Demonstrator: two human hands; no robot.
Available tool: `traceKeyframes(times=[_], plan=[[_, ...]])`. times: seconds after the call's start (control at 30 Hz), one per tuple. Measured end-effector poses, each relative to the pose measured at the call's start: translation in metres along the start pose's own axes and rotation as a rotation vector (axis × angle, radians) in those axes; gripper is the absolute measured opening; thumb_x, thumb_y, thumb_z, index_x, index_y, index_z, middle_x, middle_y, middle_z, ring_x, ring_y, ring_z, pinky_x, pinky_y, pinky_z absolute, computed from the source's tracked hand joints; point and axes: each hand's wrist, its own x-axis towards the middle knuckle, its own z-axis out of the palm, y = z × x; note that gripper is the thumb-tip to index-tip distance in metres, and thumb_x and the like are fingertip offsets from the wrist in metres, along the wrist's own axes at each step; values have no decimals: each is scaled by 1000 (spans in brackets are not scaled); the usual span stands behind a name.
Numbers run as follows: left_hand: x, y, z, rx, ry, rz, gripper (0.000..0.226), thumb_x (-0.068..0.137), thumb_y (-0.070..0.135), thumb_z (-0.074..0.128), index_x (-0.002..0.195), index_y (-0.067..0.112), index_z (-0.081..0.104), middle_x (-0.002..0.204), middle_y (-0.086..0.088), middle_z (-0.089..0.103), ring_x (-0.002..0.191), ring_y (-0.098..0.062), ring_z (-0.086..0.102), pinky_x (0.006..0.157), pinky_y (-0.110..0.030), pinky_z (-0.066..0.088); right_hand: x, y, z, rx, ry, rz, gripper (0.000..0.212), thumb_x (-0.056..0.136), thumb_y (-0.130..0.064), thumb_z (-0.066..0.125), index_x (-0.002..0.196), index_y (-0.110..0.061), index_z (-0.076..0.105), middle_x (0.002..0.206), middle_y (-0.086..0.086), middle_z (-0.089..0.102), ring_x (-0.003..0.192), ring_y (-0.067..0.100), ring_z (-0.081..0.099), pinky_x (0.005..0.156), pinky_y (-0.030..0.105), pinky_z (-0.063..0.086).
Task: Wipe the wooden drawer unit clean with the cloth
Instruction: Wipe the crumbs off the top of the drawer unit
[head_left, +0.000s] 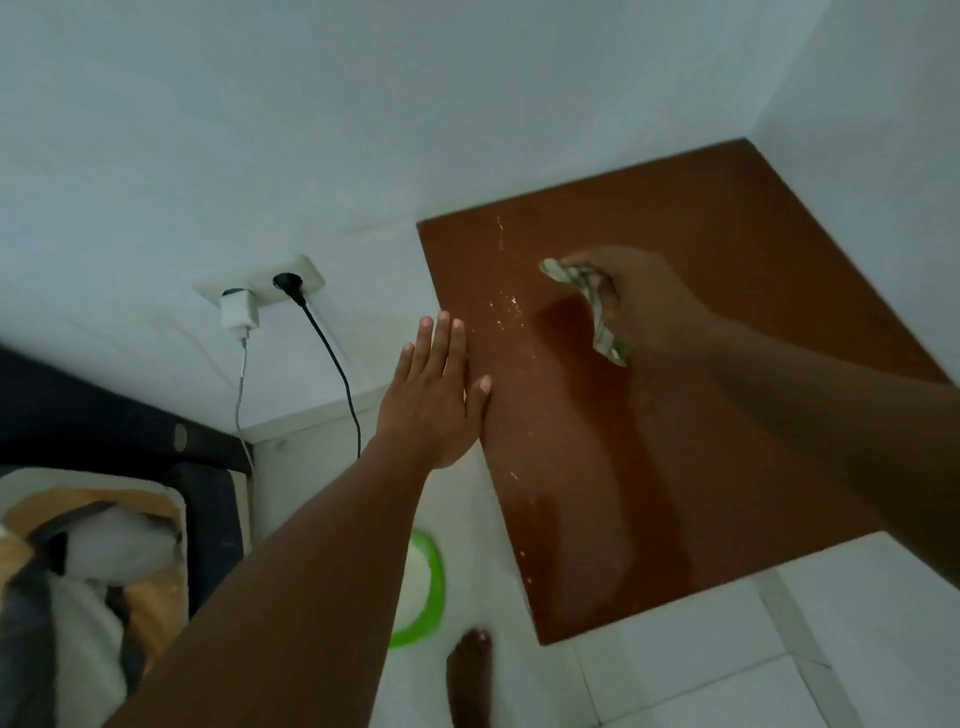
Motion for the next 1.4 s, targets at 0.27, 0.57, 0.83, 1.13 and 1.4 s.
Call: traceKeyframes(times=[0.27, 0.57, 0.83, 1.13, 1.4], plan=[[74, -56, -31, 91, -99, 167, 69, 106, 48, 15, 159, 10, -6, 169, -7, -15, 154, -19, -17, 127, -39, -2, 149, -9, 58, -201, -142, -42, 58, 82, 3, 53, 139, -11, 56, 136, 16, 60, 125, 37, 56, 105, 40, 46], [79, -58, -20, -31, -97, 190, 68, 106, 40, 24, 160, 10, -6, 169, -7, -15, 155, -18, -10, 126, -35, 0, 118, 7, 98, -370, -146, -209, 54, 100, -23, 34, 153, -14, 37, 161, 10, 34, 151, 28, 27, 118, 52, 32], [78, -48, -25, 31, -142, 129, 67, 107, 39, 23, 159, 9, -8, 168, -8, -17, 156, -21, -11, 127, -38, 1, -37, 4, 85, -239, -257, -303, 53, 99, -19, 38, 151, -17, 42, 160, 2, 36, 152, 18, 25, 124, 40, 25], [70, -31, -40, 251, -185, 46, 66, 107, 41, 16, 160, 9, -5, 169, -9, -12, 155, -25, -13, 127, -43, 0, -241, -11, 72, -88, -334, -420, 82, 65, -10, 85, 138, -28, 52, 145, -10, 54, 138, 9, 45, 98, 35, 53], [24, -36, -31, 222, -174, 80, 65, 104, 28, 23, 160, 11, -5, 170, -7, -10, 155, -26, -13, 127, -43, 0, -237, -43, 32, 329, -420, 58, 28, 78, -22, 76, 93, -46, 74, 101, 3, 70, 90, 0, 69, 82, 18, 55]])
